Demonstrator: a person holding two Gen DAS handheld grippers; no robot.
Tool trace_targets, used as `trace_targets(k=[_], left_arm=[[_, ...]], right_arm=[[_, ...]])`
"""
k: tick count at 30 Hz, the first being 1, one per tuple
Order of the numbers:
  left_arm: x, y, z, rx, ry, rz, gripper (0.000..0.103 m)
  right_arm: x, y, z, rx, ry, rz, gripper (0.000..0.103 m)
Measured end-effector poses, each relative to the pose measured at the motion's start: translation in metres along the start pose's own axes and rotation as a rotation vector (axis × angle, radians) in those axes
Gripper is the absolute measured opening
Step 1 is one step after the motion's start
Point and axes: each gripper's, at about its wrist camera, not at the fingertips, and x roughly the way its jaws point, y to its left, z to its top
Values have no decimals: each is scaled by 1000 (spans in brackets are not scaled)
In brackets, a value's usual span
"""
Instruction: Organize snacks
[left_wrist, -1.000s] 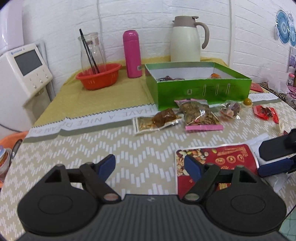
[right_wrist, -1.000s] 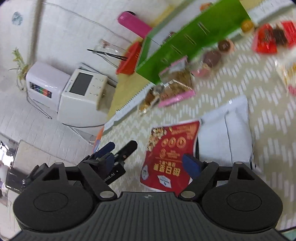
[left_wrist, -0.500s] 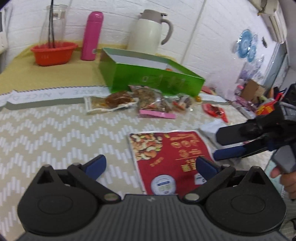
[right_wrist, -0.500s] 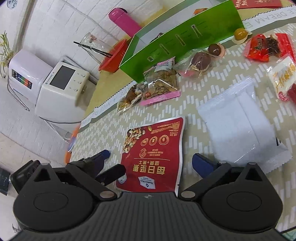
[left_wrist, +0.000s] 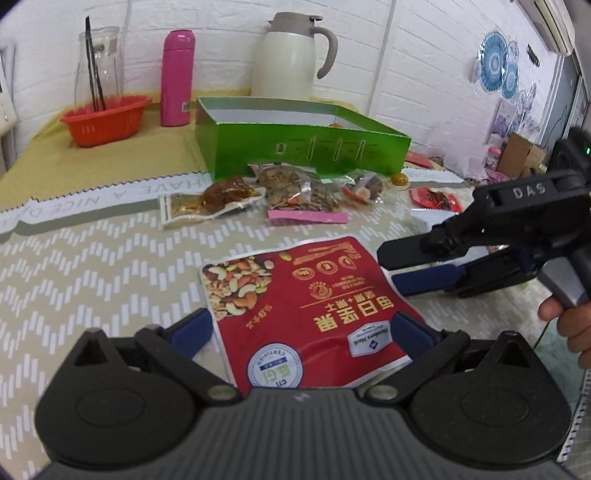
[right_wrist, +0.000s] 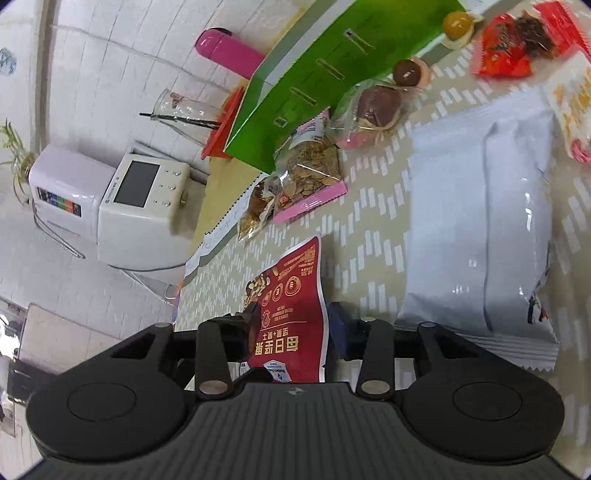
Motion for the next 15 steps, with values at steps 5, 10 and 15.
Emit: trace_targets(k=[5, 10, 15], left_arm=[[-9, 10, -2, -50, 31, 48, 103], [-5, 35, 7, -202, 25, -259, 103], [-4, 29, 7, -203, 11, -237, 103]], right_arm=[[6, 20, -1, -154, 13, 7, 103], [23, 40, -6, -323, 59, -1, 103], [26, 29, 2, -307, 59, -52, 48]])
